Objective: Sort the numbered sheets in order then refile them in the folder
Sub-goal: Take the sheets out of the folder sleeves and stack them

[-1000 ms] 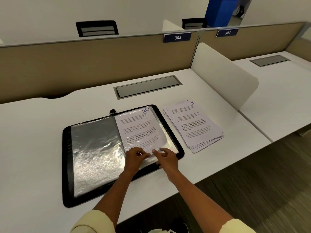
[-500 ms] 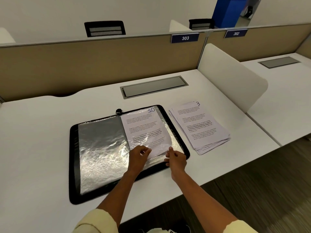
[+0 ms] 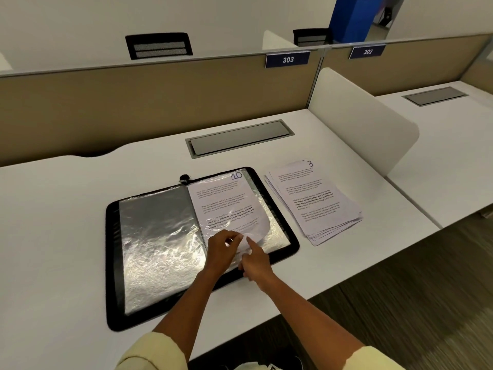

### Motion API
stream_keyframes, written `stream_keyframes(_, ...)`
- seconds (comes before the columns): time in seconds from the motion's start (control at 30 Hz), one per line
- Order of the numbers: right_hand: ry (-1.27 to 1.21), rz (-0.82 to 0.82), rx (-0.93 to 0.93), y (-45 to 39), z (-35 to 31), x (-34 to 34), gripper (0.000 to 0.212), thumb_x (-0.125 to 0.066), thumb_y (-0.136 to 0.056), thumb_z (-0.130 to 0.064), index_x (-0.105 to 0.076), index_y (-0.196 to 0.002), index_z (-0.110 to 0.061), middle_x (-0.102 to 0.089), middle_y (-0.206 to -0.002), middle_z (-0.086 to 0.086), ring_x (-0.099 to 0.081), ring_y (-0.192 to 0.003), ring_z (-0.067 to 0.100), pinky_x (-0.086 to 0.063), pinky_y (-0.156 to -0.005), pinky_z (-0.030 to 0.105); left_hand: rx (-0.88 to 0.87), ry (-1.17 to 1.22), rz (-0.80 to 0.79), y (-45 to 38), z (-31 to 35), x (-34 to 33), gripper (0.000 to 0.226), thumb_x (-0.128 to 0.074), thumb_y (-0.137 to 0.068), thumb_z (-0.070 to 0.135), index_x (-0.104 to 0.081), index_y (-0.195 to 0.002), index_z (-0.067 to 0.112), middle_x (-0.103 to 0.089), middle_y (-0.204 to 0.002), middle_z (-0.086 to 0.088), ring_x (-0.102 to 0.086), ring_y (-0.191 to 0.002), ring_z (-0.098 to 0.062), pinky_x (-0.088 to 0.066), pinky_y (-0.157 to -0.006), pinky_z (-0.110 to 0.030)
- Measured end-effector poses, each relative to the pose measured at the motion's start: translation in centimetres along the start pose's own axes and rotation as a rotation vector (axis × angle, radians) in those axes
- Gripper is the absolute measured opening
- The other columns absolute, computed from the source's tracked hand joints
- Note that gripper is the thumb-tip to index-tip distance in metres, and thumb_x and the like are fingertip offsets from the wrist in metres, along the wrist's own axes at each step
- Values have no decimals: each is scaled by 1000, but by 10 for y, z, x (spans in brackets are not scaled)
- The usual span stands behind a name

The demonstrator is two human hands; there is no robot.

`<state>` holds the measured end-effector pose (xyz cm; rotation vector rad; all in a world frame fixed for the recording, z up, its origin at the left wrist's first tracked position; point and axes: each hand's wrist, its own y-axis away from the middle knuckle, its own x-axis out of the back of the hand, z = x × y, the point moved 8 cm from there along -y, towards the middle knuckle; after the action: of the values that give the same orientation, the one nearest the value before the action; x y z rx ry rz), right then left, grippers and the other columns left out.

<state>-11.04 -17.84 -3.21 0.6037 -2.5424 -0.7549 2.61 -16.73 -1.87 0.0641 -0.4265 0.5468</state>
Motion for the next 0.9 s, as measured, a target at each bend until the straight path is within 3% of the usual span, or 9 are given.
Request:
stream_keyframes(0.1,136,133,-11,-8,13,13,62,-46,-90,-21,-34,-150,-28,-67,-107,12,-69,-85,26,-60,-68,36,6,0,3,-1,0,2,4,-72,-87,16,-76,-89,16,-70,-85,9,-63,-79,-3,-50,-71,-20)
stream_keyframes(0.27,71,334,-96,-17,32,35,74,-47,-86,-26,-22,-156,-20,-62,-126,14,-69,-98,33,-59,-84,48,4,3,-16,-1,-1,-4,3,-76,-82,14,-75,-85,16,-70,-84,4,-63,-74,-3,-50,-67,-17)
stream_keyframes(0.33,-8,361,-83,-5,21,34,70,-49,-91,-20,-24,-156,-20,-60,-128,14,-70,-94,31,-61,-77,41,8,-6,-22,0,-2,-9,5,-77,-81,12,-74,-82,17,-70,-83,3,-63,-72,-5,-52,-67,-22)
stream_keyframes(0.43,-307,301,-85,-1,15,23,50,-53,-93,-5,-47,-142,-14,-67,-111,13,-71,-75,21,-54,-53,24,7,-9,-37,1,-1,-15,13,-77,-79,10,-72,-77,21,-69,-79,6,-64,-73,-9,-53,-68,-28)
stream_keyframes(0.53,-553,275,-137,-1,16,14,23,-58,-92,2,-64,-106,-15,-70,-98,11,-73,-82,25,-60,-63,28,7,-8,-34,3,1,-15,27,-77,-78,10,-67,-73,34,-67,-79,12,-63,-77,-9,-53,-71,-29)
stream_keyframes(0.6,-575,311,-182,-6,21,12,19,-57,-92,3,-67,-89,-13,-70,-86,8,-73,-85,27,-62,-74,34,-3,-14,-33,3,-1,-13,31,-78,-78,12,-65,-72,40,-67,-80,14,-61,-81,-6,-52,-73,-30)
stream_keyframes(0.67,-600,351,-227,-11,27,12,14,-61,-90,1,-69,-97,-7,-70,-89,10,-70,-86,26,-60,-74,33,-23,-14,-39,2,-2,-13,27,-79,-78,16,-67,-73,40,-67,-83,15,-61,-85,-5,-50,-76,-32)
stream_keyframes(0.77,-691,333,-282,-17,30,9,22,-64,-83,6,-67,-103,-2,-69,-96,15,-63,-76,20,-50,-60,26,-21,27,-62,3,-4,-12,10,-80,-78,19,-74,-78,28,-68,-89,13,-61,-91,-2,-49,-82,-31)
stream_keyframes(0.9,-725,281,-307,-25,27,7,9,-65,-80,10,-66,-85,2,-61,-69,12,-54,-55,17,-45,-50,25,0,24,-121,6,-8,-10,13,-80,-79,28,-76,-92,28,-64,-109,12,-53,-107,6,-41,-93,-17)
